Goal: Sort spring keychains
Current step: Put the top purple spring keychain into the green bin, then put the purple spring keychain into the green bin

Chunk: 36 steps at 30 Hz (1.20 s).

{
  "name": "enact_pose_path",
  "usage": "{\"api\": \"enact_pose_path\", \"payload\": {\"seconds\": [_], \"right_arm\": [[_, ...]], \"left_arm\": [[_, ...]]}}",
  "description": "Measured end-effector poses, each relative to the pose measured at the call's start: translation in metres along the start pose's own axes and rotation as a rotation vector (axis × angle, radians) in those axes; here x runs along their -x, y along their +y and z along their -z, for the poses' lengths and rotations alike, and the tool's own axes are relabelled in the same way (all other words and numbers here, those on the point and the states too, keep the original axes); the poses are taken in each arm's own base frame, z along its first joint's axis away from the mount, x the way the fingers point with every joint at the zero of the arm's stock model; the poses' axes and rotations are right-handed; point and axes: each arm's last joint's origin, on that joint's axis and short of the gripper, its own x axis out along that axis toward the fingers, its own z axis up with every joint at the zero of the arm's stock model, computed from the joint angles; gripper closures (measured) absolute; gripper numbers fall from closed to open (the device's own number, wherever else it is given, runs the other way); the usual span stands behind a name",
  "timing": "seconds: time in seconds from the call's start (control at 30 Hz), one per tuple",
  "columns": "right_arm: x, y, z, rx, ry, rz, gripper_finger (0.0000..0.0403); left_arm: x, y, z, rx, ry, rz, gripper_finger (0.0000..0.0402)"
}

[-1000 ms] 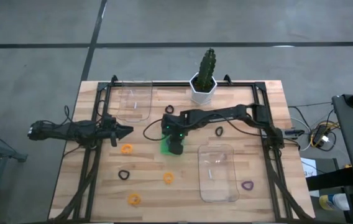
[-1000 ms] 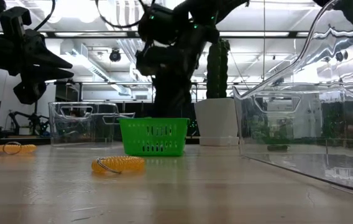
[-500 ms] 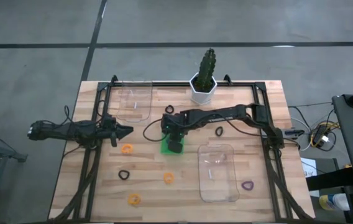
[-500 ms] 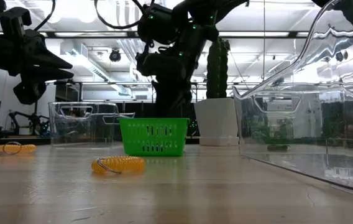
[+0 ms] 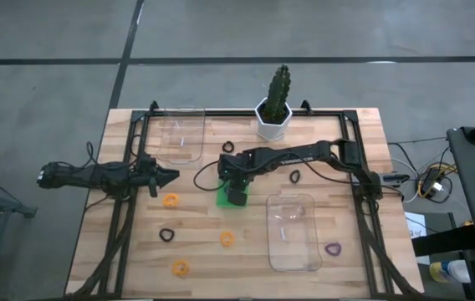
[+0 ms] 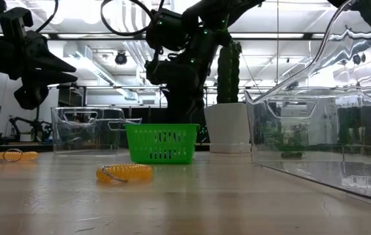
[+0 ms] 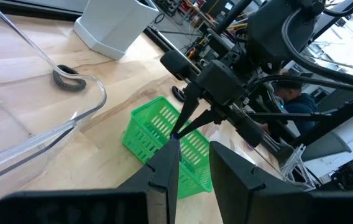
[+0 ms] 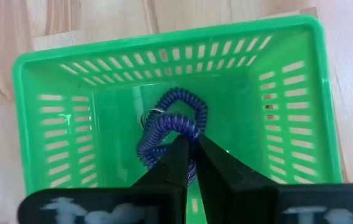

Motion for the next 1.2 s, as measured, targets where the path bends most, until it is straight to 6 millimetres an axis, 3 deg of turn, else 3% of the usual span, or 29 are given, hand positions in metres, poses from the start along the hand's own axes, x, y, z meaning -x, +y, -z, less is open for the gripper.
{"api": "enact_pose_path", "payload": {"seconds": [0.37,0.57,0.73,0.97,1.2], "right_arm": [[0.002,-0.001,-0.001,0.021,-0.005,-0.002,0.0305],[0.028,0.0,-0.002,0.019,0.021,0.001,0.0304],[0.068,0.002,0.006,-0.009,0.082,0.012,0.0318],[0.143,0.008,0.028,-0.103,0.086,0.116,0.0332],[0.208,0.014,0.074,-0.256,0.1,0.2,0.0323]], "left_arm": [[0.0,0.0,0.0,0.002,0.0,0.0,0.0319],[0.0,0.0,0.0,0.002,0.0,0.0,0.0319],[0.0,0.0,0.0,0.003,0.0,0.001,0.0319],[0.0,0.0,0.0,0.001,0.0,0.0,0.0319],[0.0,0.0,0.0,-0.001,0.002,-0.002,0.0319]]}}
